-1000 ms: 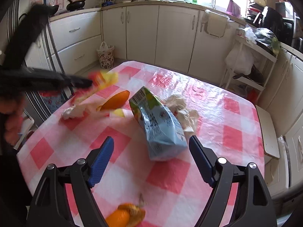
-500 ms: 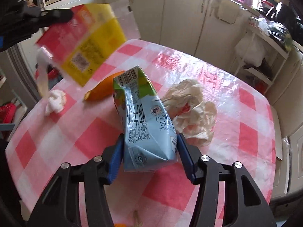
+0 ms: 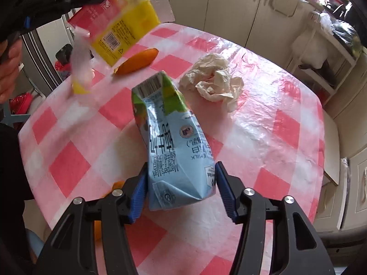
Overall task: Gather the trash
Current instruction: 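Lift the milk carton and snack bag and carry them toward the yellow bin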
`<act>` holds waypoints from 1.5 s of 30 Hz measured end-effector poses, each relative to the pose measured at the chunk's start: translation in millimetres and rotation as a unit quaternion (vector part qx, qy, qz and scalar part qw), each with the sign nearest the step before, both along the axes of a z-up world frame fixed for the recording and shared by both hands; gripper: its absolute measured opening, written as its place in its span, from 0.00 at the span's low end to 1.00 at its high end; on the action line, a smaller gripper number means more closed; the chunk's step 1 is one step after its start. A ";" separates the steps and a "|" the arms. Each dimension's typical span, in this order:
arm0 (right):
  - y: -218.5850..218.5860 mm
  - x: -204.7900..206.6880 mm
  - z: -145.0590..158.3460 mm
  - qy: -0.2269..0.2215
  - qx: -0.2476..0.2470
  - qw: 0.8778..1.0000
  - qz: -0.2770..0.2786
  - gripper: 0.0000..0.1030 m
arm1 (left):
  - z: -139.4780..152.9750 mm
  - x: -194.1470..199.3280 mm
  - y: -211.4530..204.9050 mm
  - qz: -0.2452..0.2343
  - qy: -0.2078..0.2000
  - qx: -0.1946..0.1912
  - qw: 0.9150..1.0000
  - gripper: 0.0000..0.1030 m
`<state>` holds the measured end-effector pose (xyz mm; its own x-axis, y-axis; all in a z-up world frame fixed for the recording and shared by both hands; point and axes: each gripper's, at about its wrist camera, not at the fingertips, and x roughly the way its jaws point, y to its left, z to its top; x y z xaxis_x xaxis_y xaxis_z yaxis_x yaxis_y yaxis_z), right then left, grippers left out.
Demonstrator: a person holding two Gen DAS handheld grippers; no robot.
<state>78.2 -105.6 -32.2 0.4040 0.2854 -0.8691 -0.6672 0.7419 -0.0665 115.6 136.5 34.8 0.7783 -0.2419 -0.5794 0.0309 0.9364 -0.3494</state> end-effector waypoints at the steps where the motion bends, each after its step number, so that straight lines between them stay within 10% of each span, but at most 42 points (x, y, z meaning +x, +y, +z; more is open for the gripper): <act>1: 2.4 0.5 0.5 -0.007 0.006 1.000 -0.006 0.65 | -0.5 -0.5 -2.1 -0.001 0.000 0.000 1.000 0.04; 9: 11.6 3.8 0.3 -0.023 0.041 0.998 -0.034 0.47 | -0.2 -7.0 -0.5 0.007 -0.005 -0.002 1.000 0.04; 23: -50.1 -17.1 12.8 -0.047 0.048 0.994 -0.084 0.47 | 7.0 -21.8 -25.8 -0.026 -0.035 -0.016 0.999 0.04; 45: -139.7 -48.0 20.4 -0.059 0.063 0.987 -0.134 0.47 | 0.6 -36.3 -226.5 -0.159 -0.064 0.093 0.981 0.04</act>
